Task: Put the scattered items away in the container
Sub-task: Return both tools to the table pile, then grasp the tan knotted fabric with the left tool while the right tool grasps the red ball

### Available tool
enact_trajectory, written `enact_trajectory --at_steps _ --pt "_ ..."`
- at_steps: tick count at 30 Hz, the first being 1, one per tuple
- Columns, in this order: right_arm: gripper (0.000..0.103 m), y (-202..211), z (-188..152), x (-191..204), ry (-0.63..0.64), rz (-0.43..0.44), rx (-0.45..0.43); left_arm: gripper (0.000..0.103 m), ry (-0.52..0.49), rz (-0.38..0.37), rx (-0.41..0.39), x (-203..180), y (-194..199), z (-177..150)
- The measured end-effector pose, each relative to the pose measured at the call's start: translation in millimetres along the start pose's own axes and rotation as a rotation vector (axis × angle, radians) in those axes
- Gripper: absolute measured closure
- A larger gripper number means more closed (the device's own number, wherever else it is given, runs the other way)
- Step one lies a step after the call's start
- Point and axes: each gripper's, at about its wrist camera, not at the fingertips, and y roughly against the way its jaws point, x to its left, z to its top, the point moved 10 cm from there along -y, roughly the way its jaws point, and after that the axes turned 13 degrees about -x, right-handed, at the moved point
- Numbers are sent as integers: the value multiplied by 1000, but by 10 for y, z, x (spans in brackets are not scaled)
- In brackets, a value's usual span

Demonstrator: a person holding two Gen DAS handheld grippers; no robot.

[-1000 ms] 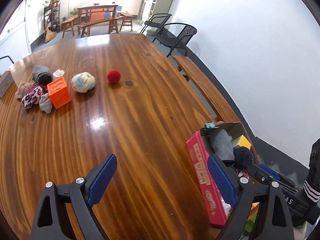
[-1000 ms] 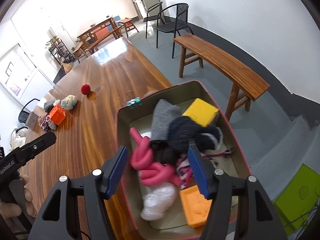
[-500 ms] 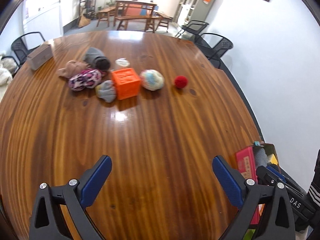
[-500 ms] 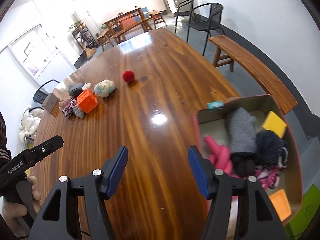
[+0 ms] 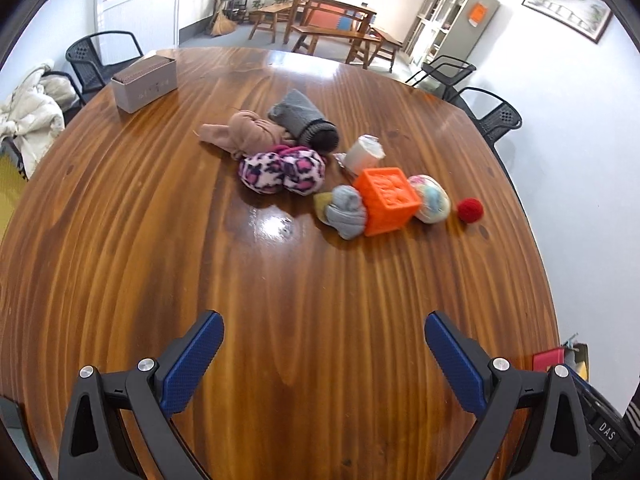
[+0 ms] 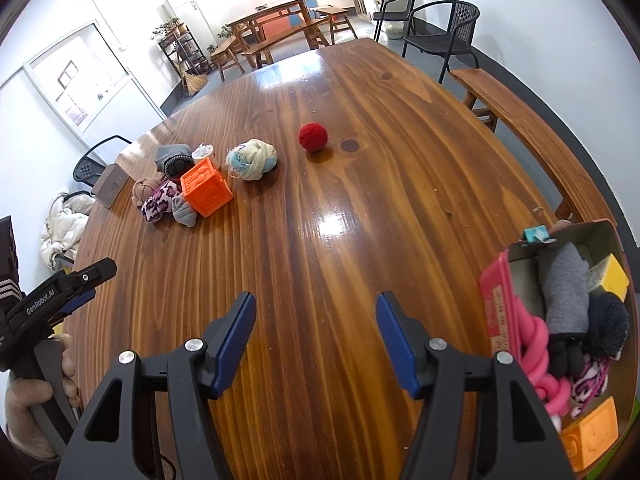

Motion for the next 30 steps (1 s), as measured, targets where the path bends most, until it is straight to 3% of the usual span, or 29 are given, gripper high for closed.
enact_trajectory --at_steps 16,30 --pt "36 -624 276 282 -4 -33 28 1 6 56 5 581 -729 670" --pt "36 -1033 435 355 -14 -53 55 1 15 84 6 728 -1449 1191"
